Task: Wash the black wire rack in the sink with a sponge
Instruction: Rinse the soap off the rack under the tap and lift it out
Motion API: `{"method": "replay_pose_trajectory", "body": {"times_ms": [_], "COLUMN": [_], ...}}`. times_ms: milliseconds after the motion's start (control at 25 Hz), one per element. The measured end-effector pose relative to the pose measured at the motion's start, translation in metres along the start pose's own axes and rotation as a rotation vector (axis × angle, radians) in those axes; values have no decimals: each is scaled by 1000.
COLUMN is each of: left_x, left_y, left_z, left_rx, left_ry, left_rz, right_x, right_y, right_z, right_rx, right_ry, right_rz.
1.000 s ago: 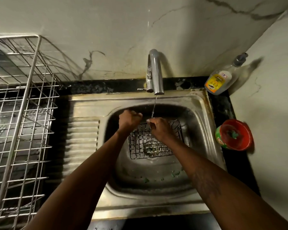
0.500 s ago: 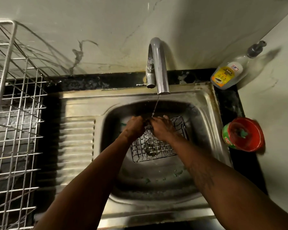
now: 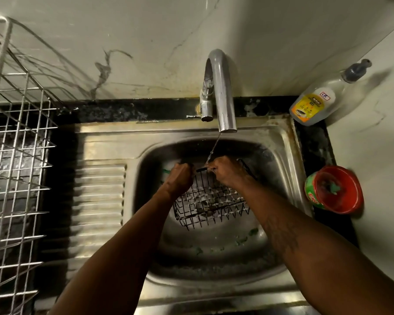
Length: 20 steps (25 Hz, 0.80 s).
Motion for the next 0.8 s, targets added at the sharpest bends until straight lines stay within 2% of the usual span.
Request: {"method": "replay_pose_trajectory", "body": {"times_ms": [280, 520, 640, 800], "left_x": [-7, -23, -24, -17], "left_y": [-1, 12, 12, 9], "left_z": [-2, -1, 0, -2], "left_rx": [-8, -31, -45, -48], "left_ry": [-23, 23, 23, 1], "left_rz": [-4, -46, -61, -33], "right_x": [-32, 22, 1, -38], "right_y": [-1, -15, -2, 7], "right_z": [14, 6, 2, 17], "right_rx": [-125, -127, -95, -154], "right_ry": [-24, -83, -70, -37], "right_rz": [-95, 139, 44, -66]}}
Point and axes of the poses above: each hand's wrist, its own y-axis away from the middle knuckle, its own z-axis out of the palm, x = y × z, the point moved 5 cm from there along -y, towards the middle knuckle, and after that the axes turned 15 degrees about z, right-handed, at the moved point
